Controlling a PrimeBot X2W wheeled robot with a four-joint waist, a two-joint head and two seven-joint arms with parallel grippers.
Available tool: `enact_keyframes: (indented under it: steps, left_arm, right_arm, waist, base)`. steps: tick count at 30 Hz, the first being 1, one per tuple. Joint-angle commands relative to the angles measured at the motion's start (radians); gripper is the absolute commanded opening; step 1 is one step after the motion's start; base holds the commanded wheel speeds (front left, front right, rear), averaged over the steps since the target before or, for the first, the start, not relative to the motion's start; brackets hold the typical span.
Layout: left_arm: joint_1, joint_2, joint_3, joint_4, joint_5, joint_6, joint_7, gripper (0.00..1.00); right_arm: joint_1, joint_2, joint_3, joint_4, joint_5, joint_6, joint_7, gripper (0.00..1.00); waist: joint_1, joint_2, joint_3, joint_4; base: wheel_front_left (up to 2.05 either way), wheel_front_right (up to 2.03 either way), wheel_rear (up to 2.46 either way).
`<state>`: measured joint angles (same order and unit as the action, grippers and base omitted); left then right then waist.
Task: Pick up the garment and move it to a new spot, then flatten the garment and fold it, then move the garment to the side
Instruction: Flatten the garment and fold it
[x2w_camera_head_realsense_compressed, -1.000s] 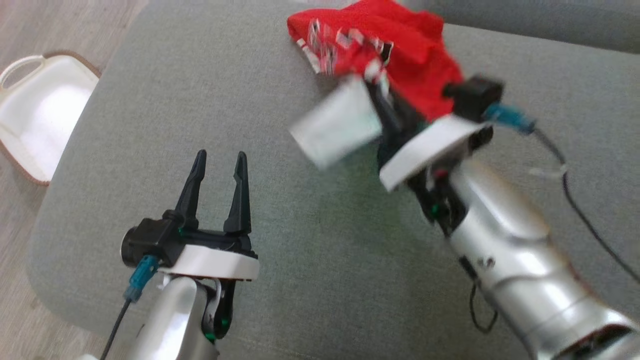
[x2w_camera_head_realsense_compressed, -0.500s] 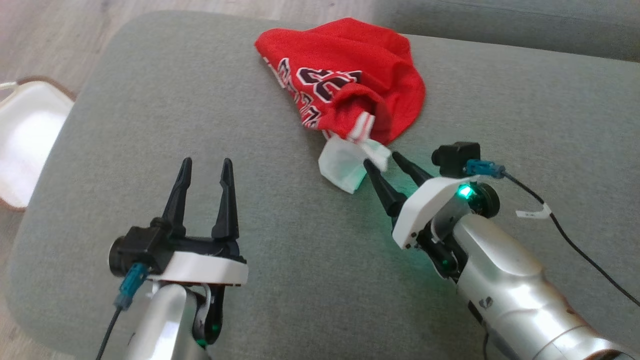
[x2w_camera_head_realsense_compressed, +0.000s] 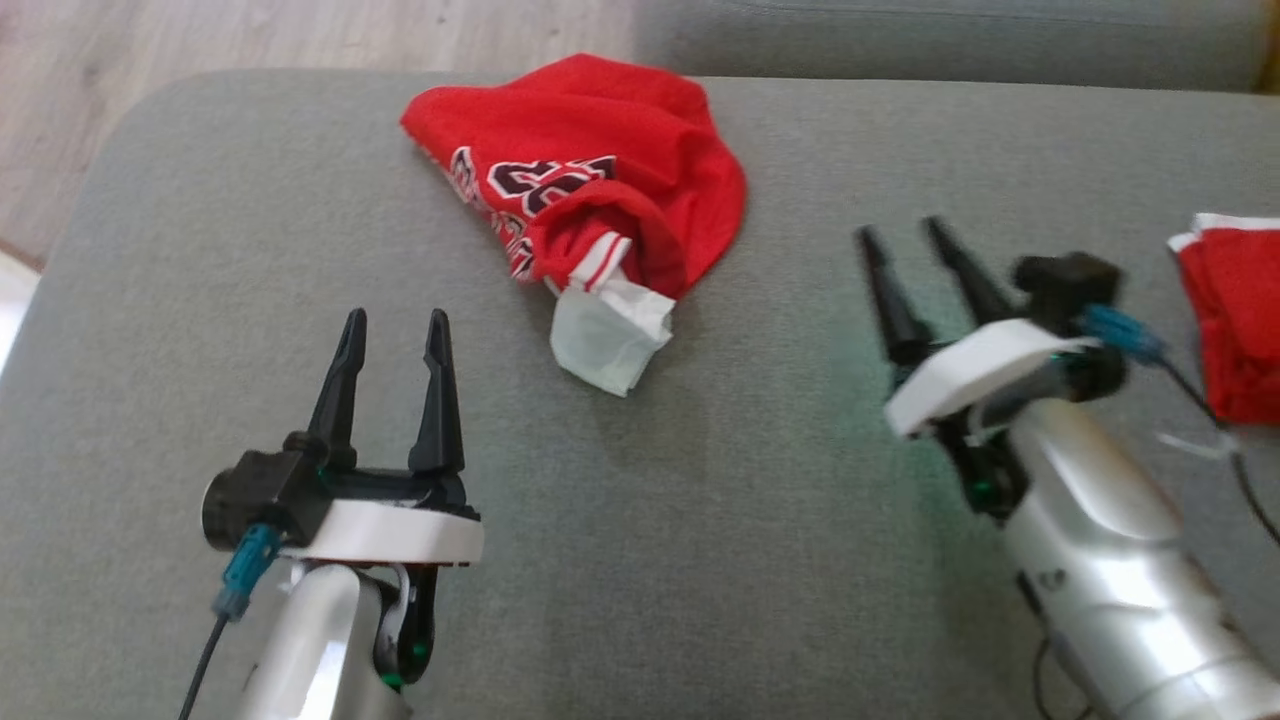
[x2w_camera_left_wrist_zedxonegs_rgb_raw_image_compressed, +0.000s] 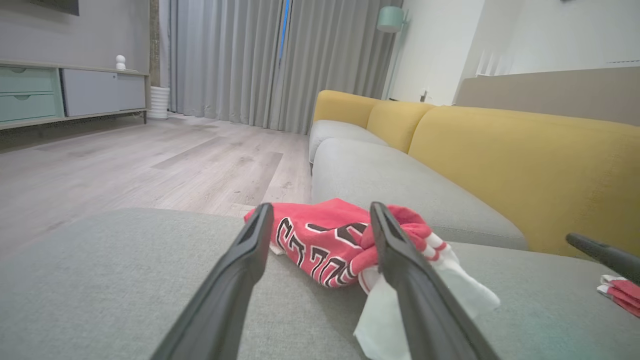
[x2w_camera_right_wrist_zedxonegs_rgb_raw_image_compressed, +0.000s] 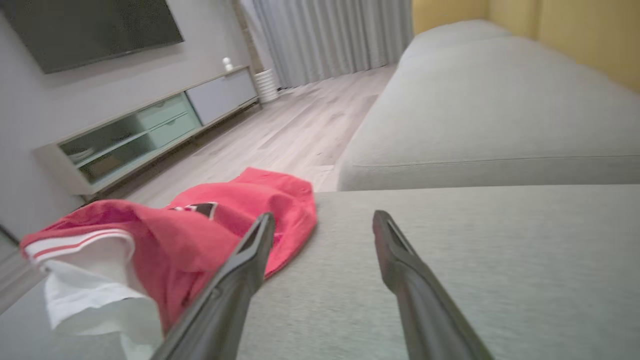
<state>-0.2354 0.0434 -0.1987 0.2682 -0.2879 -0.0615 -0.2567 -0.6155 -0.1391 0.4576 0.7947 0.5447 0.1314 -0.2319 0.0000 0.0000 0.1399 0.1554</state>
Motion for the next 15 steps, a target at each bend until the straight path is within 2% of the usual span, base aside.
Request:
enact_keyframes:
  steps: [1, 4, 8, 11, 15]
  left_arm:
    - [-0.014, 0.007, 0.033, -0.04, 0.011, 0.001, -0.005, 1.0]
    - [-0.014, 0.007, 0.032, -0.047, 0.014, 0.0, -0.005, 1.0]
    - [-0.015, 0.007, 0.031, -0.057, 0.015, -0.003, -0.005, 1.0]
    - [-0.02, 0.007, 0.027, -0.058, 0.016, -0.007, -0.005, 1.0]
    - [-0.039, 0.007, 0.015, -0.06, 0.014, -0.012, -0.005, 1.0]
  right_arm:
    - [0.027, 0.0, -0.034, -0.052, -0.035, -0.001, -0.02, 1.0]
    - [0.095, 0.006, -0.146, -0.127, -0.1, -0.001, -0.028, 1.0]
    - [0.218, 0.048, -0.297, -0.279, -0.193, -0.001, -0.029, 1.0]
    - [0.284, 0.072, -0.345, -0.35, -0.249, -0.001, -0.03, 1.0]
    - [0.297, 0.084, -0.368, -0.388, -0.294, -0.001, -0.028, 1.0]
  waist:
    - [0.0, 0.0, -0.003, -0.015]
    - [0.0, 0.0, 0.0, -0.026]
    - [0.0, 0.0, 0.012, -0.035]
    - [0.0, 0.0, 0.026, -0.035]
    - [0.0, 0.0, 0.052, -0.019]
  base:
    - [0.0, 0.0, 0.0]
    - [0.0, 0.0, 0.0]
    - [0.0, 0.0, 0.0]
    - [0.0, 0.0, 0.0]
    - [0.0, 0.0, 0.0]
